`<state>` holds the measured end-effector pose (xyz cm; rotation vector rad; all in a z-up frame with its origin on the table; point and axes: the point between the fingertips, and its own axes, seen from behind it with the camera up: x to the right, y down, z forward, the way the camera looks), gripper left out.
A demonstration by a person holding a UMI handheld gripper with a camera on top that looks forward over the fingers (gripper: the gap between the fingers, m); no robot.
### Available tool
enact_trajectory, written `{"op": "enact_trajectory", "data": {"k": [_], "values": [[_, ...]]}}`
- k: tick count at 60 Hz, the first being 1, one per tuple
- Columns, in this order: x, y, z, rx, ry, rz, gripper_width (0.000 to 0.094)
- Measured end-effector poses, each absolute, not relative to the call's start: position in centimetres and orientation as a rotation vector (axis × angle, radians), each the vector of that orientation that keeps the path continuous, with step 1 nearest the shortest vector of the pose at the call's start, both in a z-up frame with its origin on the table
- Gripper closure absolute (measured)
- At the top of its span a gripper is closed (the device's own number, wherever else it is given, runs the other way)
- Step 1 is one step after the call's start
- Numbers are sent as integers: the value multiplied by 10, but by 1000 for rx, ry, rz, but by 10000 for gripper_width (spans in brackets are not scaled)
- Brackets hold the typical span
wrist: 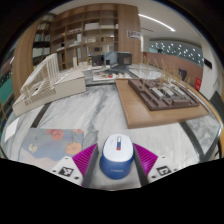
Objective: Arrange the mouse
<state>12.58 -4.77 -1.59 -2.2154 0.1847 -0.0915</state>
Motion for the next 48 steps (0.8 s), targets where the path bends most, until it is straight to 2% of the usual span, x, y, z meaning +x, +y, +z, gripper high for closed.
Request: {"op": "enact_trajectory", "data": {"k": [3,6,11,20,24,31,40,41,42,43,48], "values": [[116,-41,-16,-2204,169,-67,418],[120,-39,-15,-2190,210,-92,422],[114,-40,-10,-2219,278,-58,519],[38,-29,79,-2045,227,51,554],[-18,-30,92,-2020,133,103,556],[-78,-33,52,-2105,46,92,558],[-86,-38,-9,-2211,64,56,552],[-86,-40,-14,-2224,64,49,519],[-85,-40,-15,-2218,54,43,474],[-84,-36,-12,-2196,39,26,522],[-83,-38,-15,-2235,-38,-23,429]]}}
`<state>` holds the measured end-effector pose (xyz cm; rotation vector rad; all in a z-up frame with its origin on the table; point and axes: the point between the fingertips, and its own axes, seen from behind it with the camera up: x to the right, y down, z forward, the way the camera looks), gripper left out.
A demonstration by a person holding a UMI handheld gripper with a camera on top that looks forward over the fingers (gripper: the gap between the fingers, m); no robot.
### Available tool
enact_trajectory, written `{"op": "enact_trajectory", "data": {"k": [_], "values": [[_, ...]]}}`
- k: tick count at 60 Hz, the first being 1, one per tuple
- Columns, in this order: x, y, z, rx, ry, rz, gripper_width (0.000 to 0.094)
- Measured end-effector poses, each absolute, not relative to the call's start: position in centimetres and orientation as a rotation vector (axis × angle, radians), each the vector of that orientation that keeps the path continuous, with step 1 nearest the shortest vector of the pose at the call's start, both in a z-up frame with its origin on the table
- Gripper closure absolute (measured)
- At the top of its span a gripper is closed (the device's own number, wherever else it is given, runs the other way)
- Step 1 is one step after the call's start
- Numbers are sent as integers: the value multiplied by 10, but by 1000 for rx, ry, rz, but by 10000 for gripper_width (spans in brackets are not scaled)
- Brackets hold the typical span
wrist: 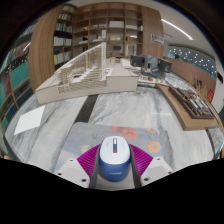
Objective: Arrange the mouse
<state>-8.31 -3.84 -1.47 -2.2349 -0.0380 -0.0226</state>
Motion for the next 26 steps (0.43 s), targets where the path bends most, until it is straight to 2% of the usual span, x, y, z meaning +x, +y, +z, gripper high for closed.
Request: {"op": "enact_trajectory", "data": {"k": [2,4,8,11,19,26], "values": [[-82,-41,-16,-2260,-57,-25,378],[-82,-44,-14,-2282,-68,-7,210],[-84,-52,-1,-2289,-73,67,82],[-79,-62,15,-2267,-67,103,123],[-44,-100,54,-2220,-28,158,105],[21,-142,65,-2216,34,78,109]]}}
